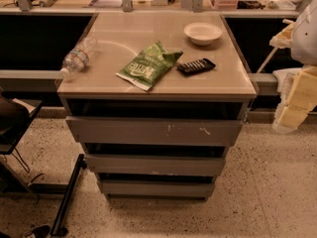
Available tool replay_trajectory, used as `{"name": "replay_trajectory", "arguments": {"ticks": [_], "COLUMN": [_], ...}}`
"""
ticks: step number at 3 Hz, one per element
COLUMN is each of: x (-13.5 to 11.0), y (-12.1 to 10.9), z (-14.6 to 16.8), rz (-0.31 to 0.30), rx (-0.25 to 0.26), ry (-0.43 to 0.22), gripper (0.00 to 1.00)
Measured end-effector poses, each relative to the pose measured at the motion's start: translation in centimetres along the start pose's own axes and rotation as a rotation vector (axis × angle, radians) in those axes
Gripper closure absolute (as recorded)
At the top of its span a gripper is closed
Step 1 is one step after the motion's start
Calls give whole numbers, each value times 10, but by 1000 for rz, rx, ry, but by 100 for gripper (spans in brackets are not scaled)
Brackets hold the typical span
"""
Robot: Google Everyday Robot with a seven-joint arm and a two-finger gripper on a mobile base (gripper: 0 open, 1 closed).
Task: Open top drawer
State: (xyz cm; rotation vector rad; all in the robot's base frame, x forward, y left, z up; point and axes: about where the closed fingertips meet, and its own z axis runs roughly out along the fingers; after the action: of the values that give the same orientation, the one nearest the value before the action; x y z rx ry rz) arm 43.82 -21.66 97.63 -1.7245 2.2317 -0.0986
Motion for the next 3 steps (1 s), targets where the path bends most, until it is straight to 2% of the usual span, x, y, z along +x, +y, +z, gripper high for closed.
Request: {"name": "replay_trajectory", "arguments": {"ticks": [1,2,3], "x": [0,1,0], "y": [0,4,15], "z": [0,19,79], "rz": [0,0,16], "rx": [0,0,-38], "ry": [0,-34,-107], "gripper": [0,0,0]}}
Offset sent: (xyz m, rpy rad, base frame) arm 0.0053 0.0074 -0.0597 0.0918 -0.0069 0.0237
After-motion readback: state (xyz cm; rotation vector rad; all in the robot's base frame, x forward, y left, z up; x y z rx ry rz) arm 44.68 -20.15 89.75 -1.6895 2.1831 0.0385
